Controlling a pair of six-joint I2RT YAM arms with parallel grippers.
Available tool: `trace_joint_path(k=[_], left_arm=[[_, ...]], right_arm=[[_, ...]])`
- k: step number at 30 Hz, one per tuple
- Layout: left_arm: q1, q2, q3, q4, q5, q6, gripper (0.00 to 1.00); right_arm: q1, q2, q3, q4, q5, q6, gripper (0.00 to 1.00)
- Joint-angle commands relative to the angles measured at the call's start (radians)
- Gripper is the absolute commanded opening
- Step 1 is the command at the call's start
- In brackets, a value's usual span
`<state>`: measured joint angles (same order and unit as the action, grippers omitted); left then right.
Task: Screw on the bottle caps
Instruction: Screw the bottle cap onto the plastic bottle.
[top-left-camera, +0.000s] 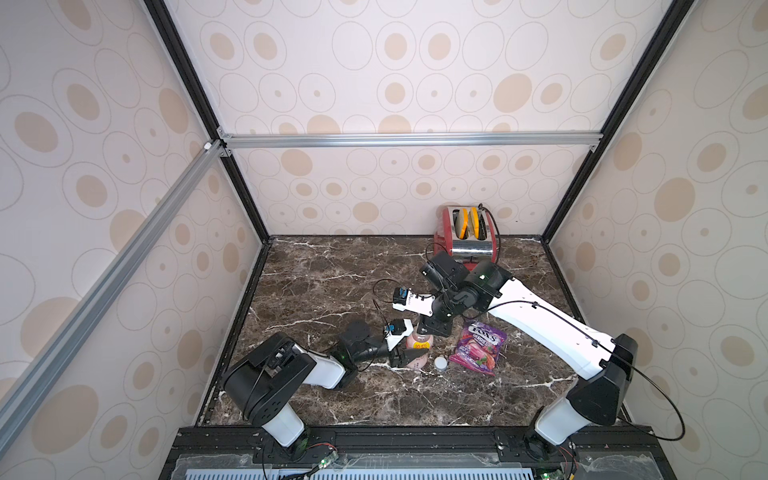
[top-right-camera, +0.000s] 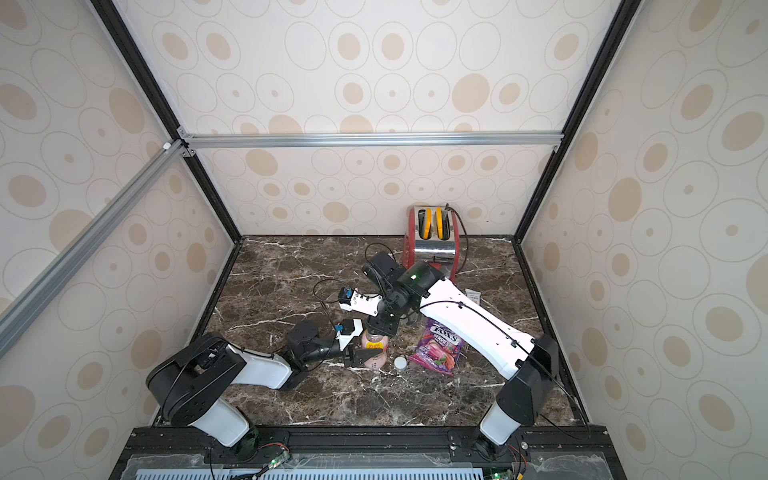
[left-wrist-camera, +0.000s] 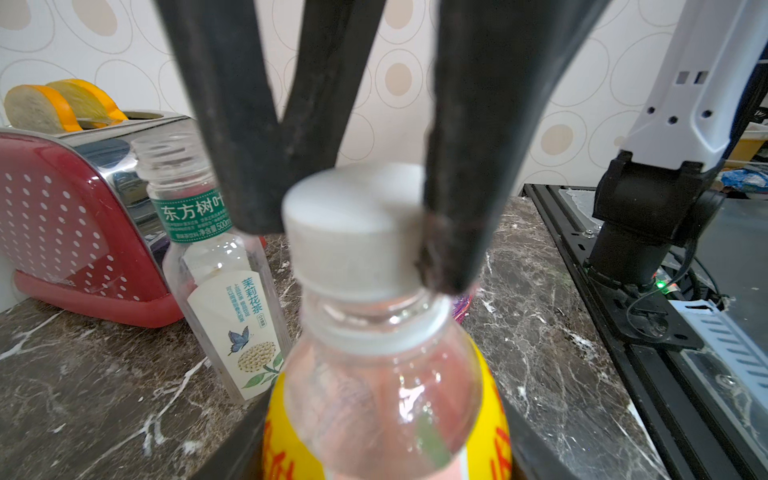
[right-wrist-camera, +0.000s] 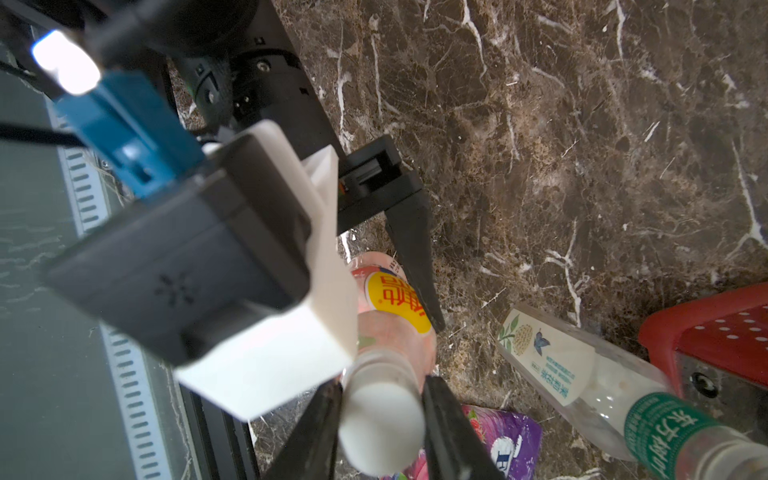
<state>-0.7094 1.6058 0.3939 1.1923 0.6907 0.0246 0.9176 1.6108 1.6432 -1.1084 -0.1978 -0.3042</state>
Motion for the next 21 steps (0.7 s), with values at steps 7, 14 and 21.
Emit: trace_joint_path(k=[7,14,21], left_arm=[[-0.010,-0.003,-0.009,-0.053,-0.007,0.017,0.67],[-0.010,0.004,-0.012,-0.040,-0.007,0.020,0.69],[-0.010,0.002,-0.022,-0.015,-0.011,0.017,0.74]], right_arm=[[0.000,0.014,0.016,-0.041,-0.032,0.036,0.46],[-0.001,-0.022,0.032,-0.027,-0.052,0.065,0.69],[-0.060,-0.055,0.055,-0.019,-0.149,0.158,0.76]])
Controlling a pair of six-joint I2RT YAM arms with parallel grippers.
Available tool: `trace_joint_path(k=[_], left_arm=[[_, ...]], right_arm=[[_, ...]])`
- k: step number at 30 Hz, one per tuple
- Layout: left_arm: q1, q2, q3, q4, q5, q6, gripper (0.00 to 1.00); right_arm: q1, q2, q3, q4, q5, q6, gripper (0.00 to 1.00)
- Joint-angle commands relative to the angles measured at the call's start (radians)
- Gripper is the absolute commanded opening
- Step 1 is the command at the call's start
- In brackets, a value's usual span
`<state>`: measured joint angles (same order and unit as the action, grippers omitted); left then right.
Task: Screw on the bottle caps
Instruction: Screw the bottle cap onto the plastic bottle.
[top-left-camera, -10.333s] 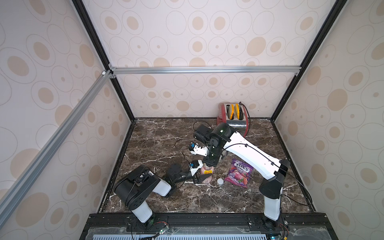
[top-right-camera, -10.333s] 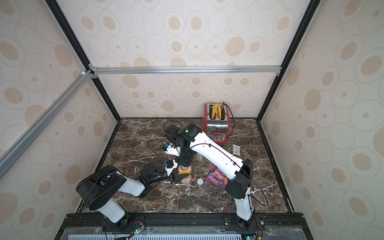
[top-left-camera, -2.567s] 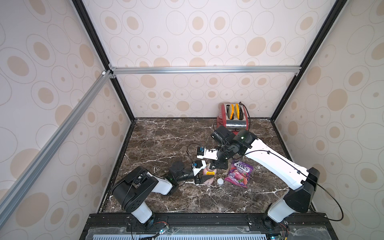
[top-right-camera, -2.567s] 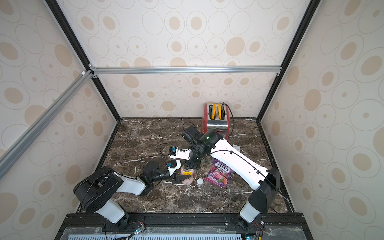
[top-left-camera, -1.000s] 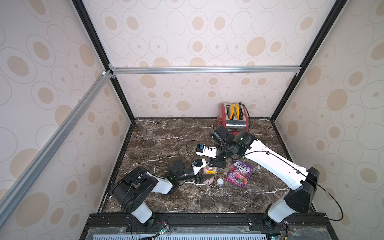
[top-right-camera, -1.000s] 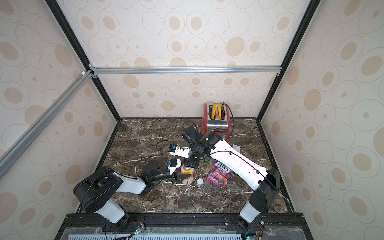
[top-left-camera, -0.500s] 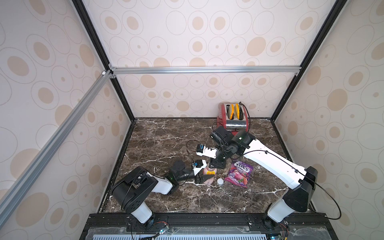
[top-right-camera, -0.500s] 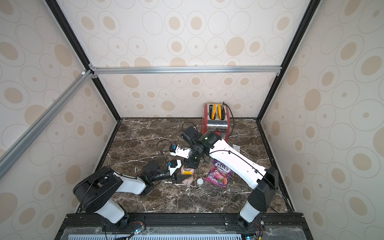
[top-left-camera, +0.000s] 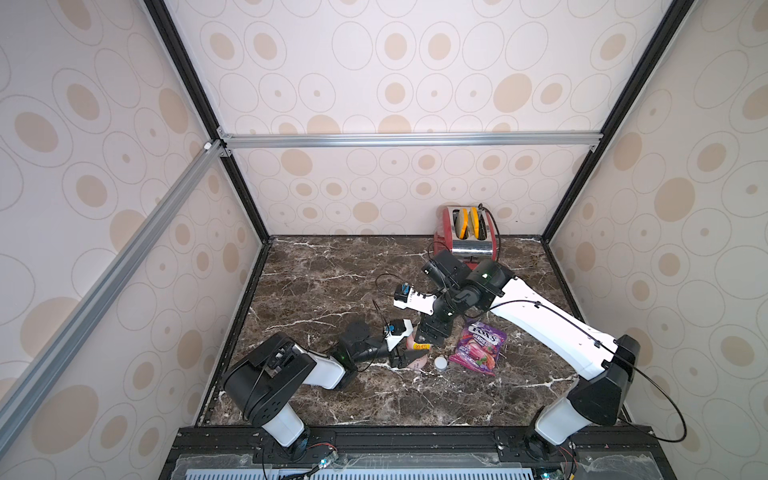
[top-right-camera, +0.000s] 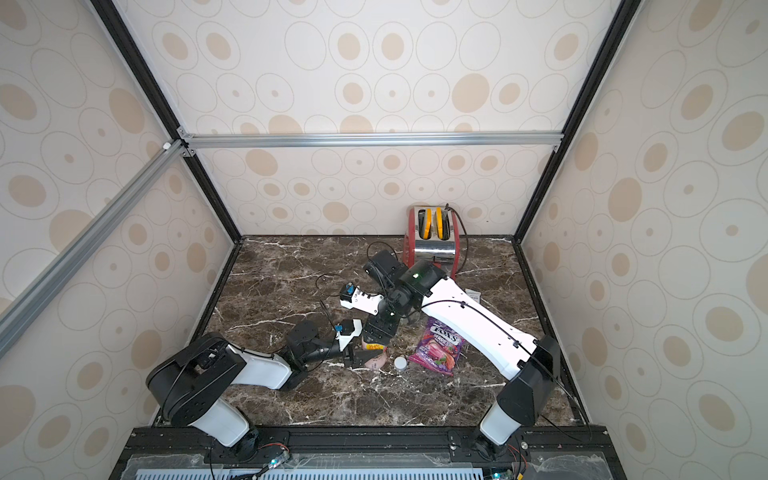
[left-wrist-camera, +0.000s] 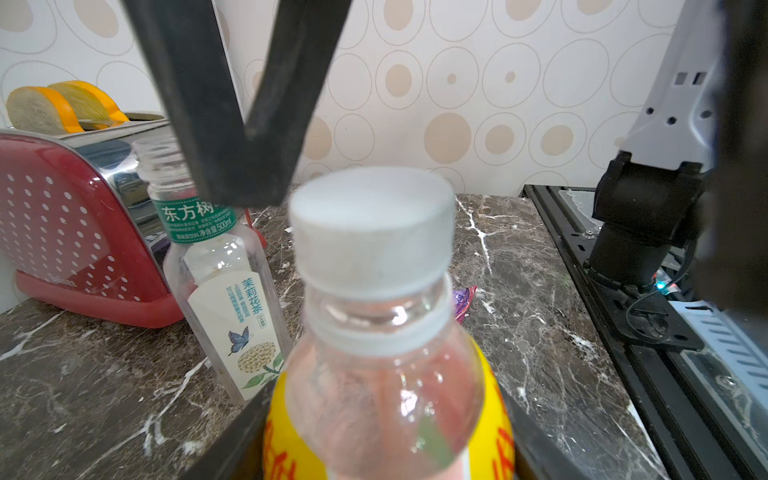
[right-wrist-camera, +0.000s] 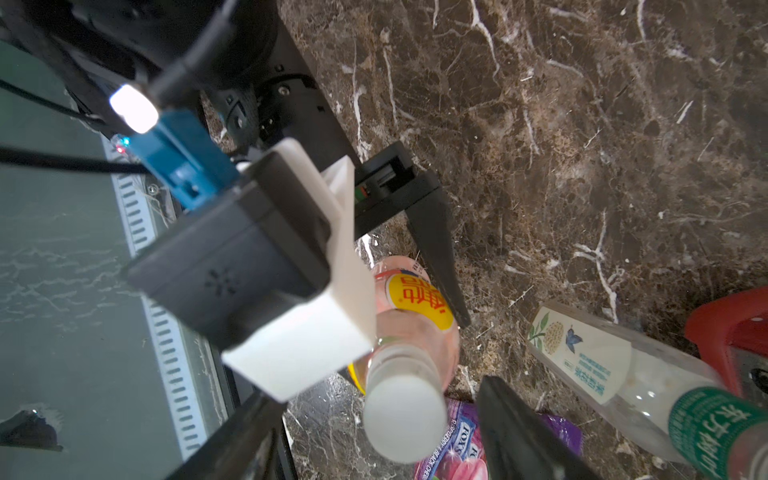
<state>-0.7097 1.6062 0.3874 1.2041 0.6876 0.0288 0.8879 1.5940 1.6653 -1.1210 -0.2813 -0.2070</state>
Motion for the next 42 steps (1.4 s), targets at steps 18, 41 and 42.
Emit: trace_joint_path(k=[18,41,42], left_arm=[[-0.010,0.000,-0.027,0.006,-0.004,0.006,0.75],[-0.011,0.000,-0.025,0.005,-0.004,0.005,0.72],[-0.010,-0.001,-0.025,0.005,-0.004,0.005,0.72]], right_arm=[[-0.076,-0.005,-0.008,0.024,-0.112,0.130,0.43],[-0.075,0.038,-0.014,-0.001,-0.222,0.147,0.42],[-0.075,0.038,-0.014,-0.005,-0.220,0.145,0.42]])
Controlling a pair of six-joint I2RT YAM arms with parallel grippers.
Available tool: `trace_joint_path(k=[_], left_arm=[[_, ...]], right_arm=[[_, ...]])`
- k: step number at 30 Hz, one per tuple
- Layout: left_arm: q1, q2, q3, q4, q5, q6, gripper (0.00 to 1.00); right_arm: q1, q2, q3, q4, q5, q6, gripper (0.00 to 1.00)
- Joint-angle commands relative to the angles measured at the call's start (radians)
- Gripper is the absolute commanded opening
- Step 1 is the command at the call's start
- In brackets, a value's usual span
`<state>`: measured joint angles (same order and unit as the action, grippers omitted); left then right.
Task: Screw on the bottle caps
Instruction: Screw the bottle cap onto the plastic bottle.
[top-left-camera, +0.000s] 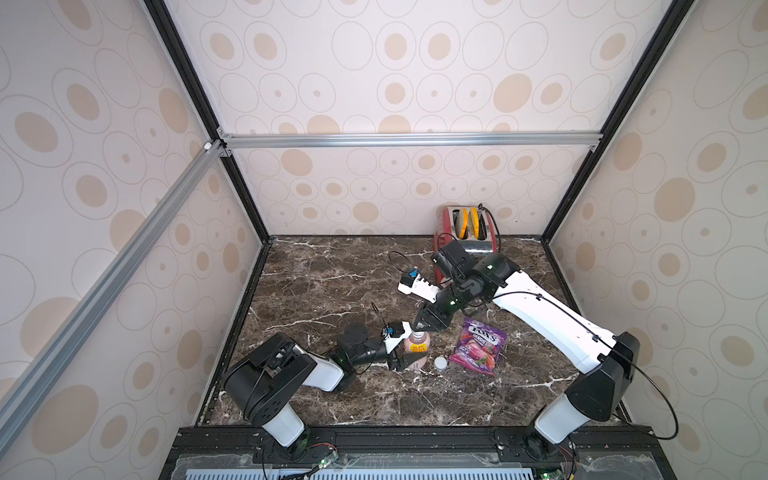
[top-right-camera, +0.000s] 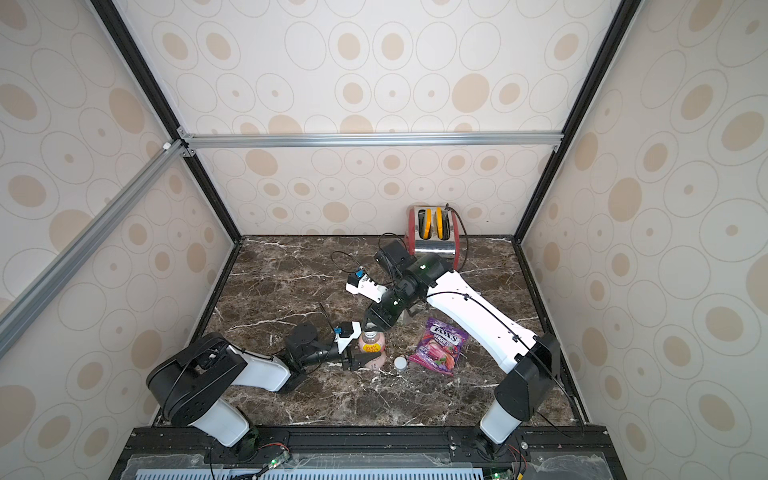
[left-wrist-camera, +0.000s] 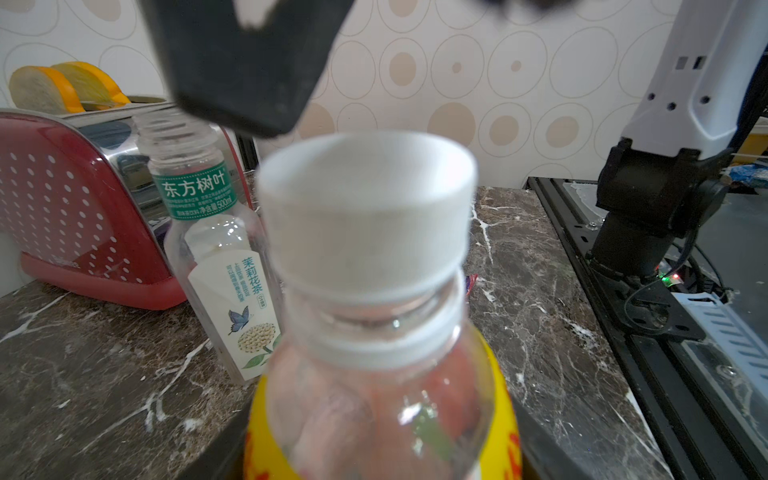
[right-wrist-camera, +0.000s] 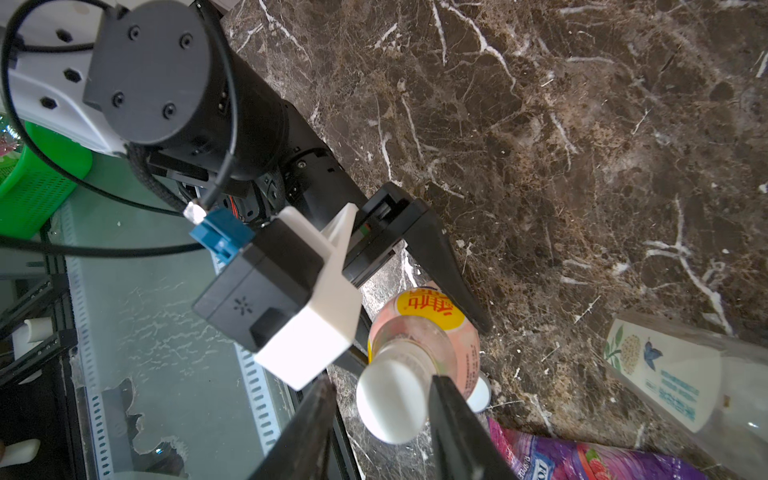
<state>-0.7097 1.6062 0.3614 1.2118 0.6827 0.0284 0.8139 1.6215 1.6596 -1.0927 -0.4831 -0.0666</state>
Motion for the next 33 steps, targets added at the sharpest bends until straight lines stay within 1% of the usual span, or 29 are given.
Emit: trace_joint_path(k=[1,6,8,11,17,23,33], left_arm=[[-0.010,0.001,0.001,-0.004,0.000,0.005,0.72],[-0.011,0.001,0.002,-0.005,-0.001,0.005,0.72],[-0.010,0.003,0.002,-0.007,-0.001,0.005,0.72],[-0.010,0.003,0.004,-0.006,0.000,0.002,0.72],[-0.011,0.003,0.005,-0.009,0.002,0.002,0.72],[-0.011,0.004,0.007,-0.009,0.009,0.001,0.72],[-0.012,0.004,0.007,-0.014,0.013,0.010,0.71]], right_arm=[[-0.001,0.011,-0.009,-0.037,-0.016,0.004,0.42],[-0.001,0.006,-0.011,-0.045,0.030,0.005,0.41],[-0.001,0.006,-0.008,-0.045,0.039,0.009,0.38],[-0.001,0.008,-0.010,-0.042,0.044,0.012,0.36],[0.001,0.016,-0.008,-0.033,0.055,0.019,0.34],[0.000,0.036,0.009,-0.033,0.075,0.027,0.30],[-0.001,0.080,0.040,-0.096,0.110,0.051,0.27]])
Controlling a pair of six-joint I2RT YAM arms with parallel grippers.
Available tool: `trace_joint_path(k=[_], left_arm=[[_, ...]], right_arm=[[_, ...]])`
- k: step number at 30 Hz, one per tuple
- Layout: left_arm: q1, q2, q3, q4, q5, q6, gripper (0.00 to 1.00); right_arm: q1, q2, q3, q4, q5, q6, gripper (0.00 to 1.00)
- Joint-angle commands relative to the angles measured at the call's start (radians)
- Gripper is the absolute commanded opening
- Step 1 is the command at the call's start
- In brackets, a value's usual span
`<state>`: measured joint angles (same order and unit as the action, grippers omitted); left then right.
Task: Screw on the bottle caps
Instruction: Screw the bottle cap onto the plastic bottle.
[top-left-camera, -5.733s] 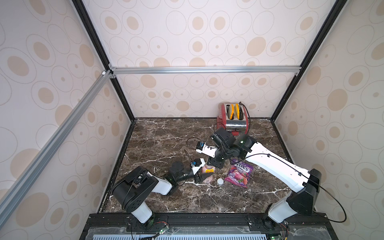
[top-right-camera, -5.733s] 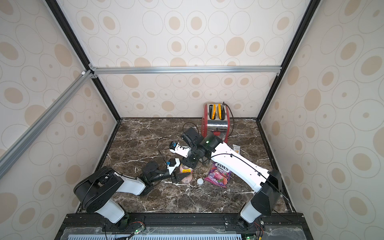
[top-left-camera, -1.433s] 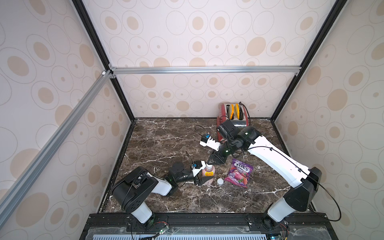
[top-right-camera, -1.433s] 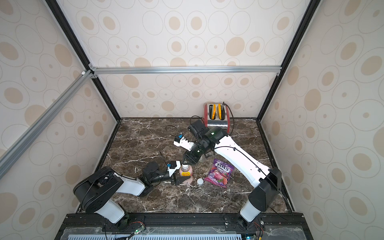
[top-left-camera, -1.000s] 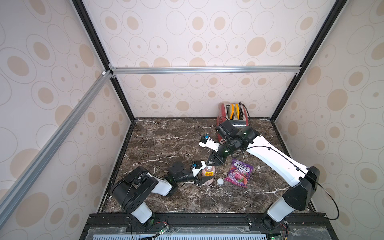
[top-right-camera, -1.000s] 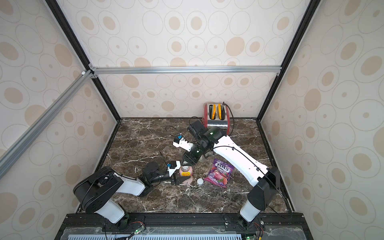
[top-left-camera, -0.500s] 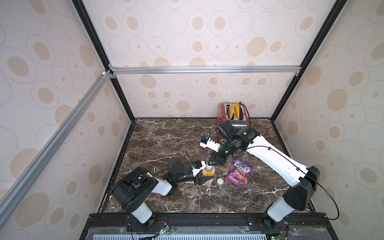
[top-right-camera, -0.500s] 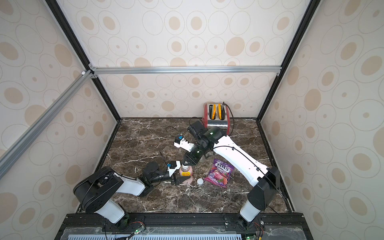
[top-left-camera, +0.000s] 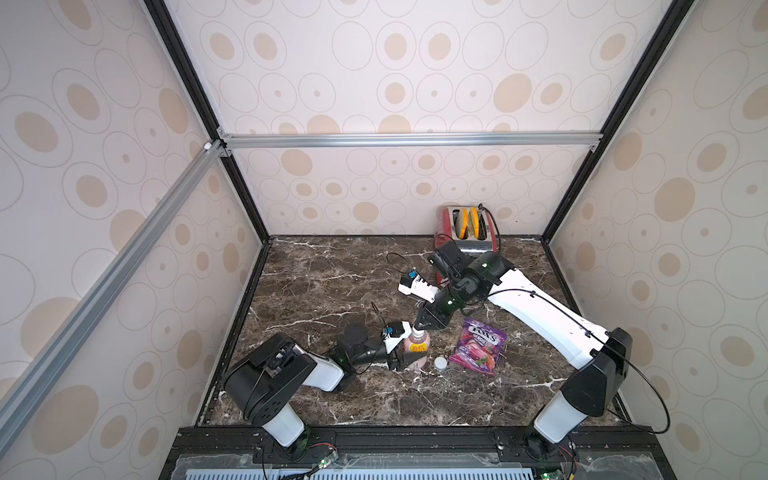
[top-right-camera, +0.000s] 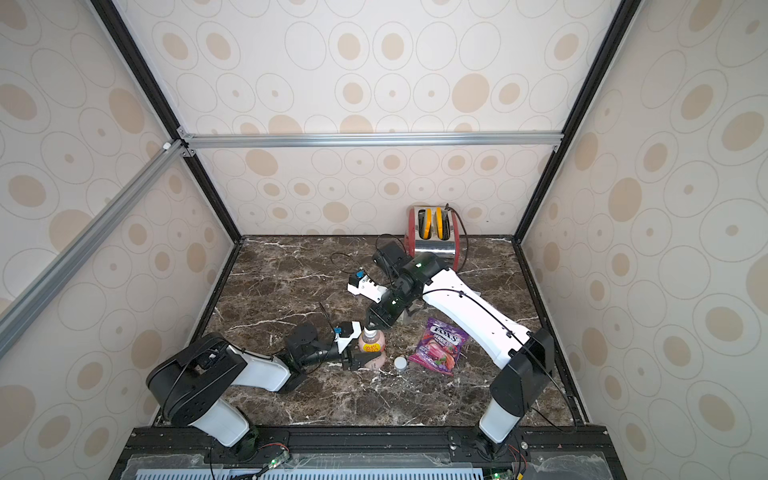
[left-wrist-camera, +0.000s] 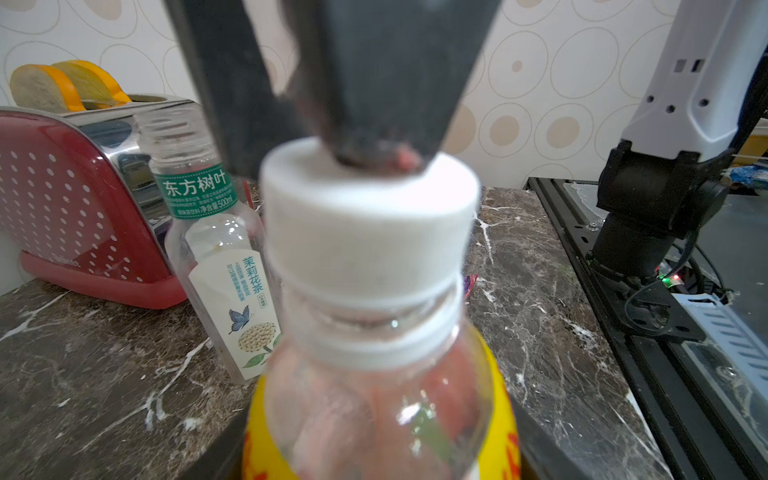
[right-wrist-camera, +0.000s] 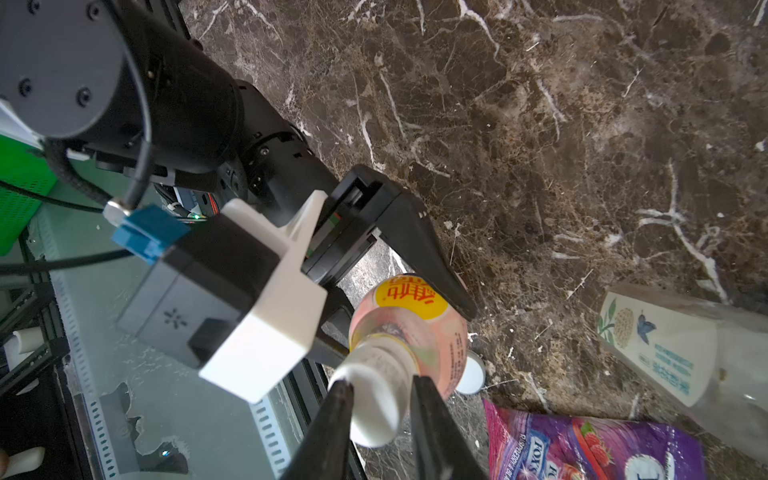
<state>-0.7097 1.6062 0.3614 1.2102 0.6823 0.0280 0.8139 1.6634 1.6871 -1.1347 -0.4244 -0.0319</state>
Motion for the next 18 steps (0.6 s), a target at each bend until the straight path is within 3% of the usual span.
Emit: trace_joint_path(k=[1,7,18], left_arm=[[-0.011,0.003,0.007,-0.014,0.013,0.011,0.71],[-0.011,-0.002,0.007,-0.023,0.017,0.015,0.70],[-0.020,-0.008,0.017,-0.062,0.016,0.034,0.70]], right_arm=[[-0.001,0.042,0.019,-0.064,0.055,0.021,0.25],[-0.033,0.048,0.019,-0.076,0.032,0.056,0.20],[-0.036,0.083,0.058,-0.079,0.026,0.075,0.21]])
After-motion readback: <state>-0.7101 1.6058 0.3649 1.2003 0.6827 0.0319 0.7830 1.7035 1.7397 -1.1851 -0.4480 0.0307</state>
